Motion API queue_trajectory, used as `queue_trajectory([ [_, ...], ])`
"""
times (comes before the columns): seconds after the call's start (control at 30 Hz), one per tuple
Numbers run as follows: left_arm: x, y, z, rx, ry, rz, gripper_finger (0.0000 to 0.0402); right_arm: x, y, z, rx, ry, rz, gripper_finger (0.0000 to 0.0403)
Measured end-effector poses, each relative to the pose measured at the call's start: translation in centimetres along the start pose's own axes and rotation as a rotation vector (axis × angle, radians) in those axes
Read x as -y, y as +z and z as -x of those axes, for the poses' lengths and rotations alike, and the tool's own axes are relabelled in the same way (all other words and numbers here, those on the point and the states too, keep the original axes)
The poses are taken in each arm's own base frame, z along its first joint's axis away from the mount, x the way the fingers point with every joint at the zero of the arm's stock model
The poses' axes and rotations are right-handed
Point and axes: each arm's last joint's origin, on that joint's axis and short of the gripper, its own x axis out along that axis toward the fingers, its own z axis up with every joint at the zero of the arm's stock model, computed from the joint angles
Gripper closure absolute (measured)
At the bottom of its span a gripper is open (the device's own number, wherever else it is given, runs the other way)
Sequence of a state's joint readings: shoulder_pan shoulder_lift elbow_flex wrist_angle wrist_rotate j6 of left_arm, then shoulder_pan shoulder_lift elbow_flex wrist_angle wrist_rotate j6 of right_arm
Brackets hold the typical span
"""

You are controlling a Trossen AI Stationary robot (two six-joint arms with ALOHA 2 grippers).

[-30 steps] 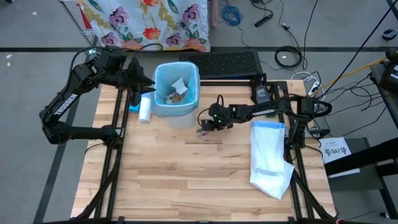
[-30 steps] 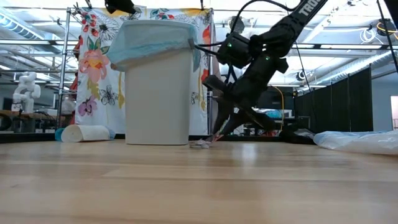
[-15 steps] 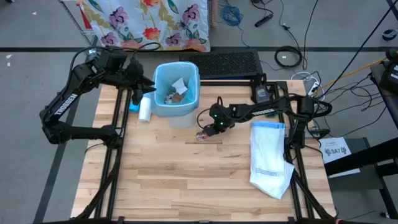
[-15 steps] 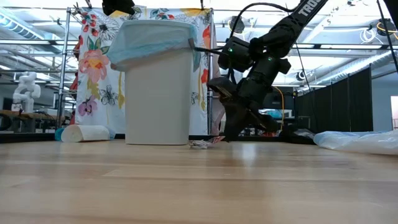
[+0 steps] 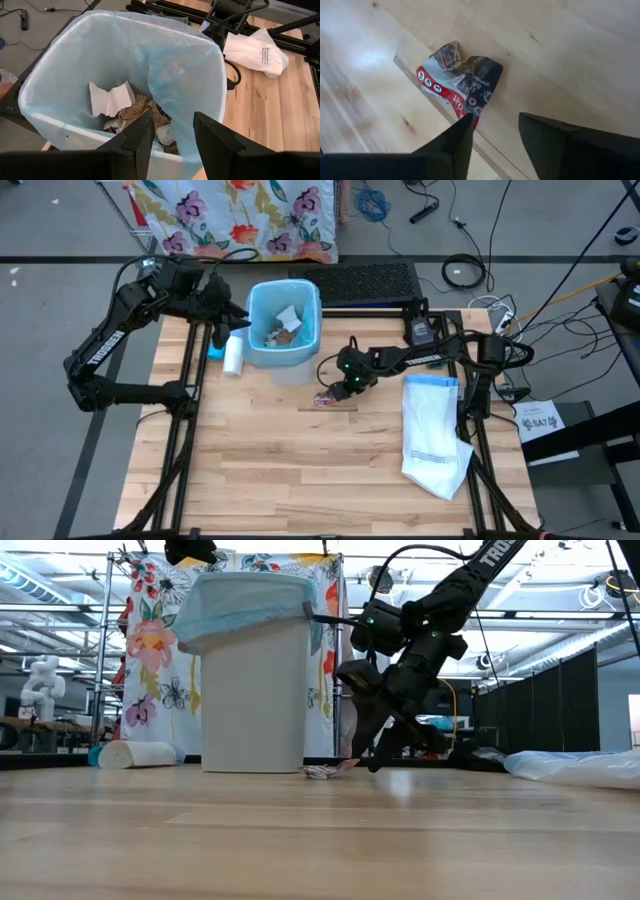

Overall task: Place trash/remove bag and relplace
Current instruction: Put the black paper into the white trash bin

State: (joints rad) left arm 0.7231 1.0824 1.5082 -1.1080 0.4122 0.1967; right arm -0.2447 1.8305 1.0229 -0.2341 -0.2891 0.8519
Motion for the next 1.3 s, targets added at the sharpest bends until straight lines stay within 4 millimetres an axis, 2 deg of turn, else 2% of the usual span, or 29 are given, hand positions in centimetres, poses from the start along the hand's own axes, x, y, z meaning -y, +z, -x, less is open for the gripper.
queue_trajectory([
  [0.23, 0.0, 0.0, 0.0, 0.000, 0.000, 0.008, 0.0259, -0.8, -0.4, -0.2, -0.034, 0.070, -0.014, 0.0216],
  [0.33, 0.0, 0.0, 0.0, -0.001, 0.000, 0.009, 0.0259, -1.5, -1.0, -0.4, -0.034, 0.076, 0.005, 0.0211],
  [0.5, 0.0, 0.0, 0.0, 0.000, 0.000, 0.041, 0.0259, -1.6, -1.2, -2.1, 0.007, 0.071, 0.025, 0.0215],
  [0.63, 0.0, 0.0, 0.0, -0.002, 0.000, 0.062, 0.0259, -1.2, -0.4, -3.4, 0.042, 0.119, 0.027, 0.0258],
  [0.8, 0.2, 0.0, -0.1, -0.003, -0.011, 0.101, 0.0259, -1.0, 0.0, -3.9, 0.104, 0.103, 0.079, 0.0365],
  [0.87, 0.3, 0.0, -0.1, -0.004, -0.018, 0.102, 0.0259, -1.0, 0.0, -3.9, 0.106, 0.089, 0.117, 0.0391],
  [1.1, 1.0, 0.1, -0.4, -0.011, -0.053, 0.078, 0.0259, -1.5, -0.4, -3.2, 0.113, 0.072, 0.172, 0.0402],
  [1.3, 1.4, 0.2, -0.5, -0.015, -0.074, 0.063, 0.0259, -2.9, -1.2, 0.8, 0.109, 0.064, 0.259, 0.0403],
])
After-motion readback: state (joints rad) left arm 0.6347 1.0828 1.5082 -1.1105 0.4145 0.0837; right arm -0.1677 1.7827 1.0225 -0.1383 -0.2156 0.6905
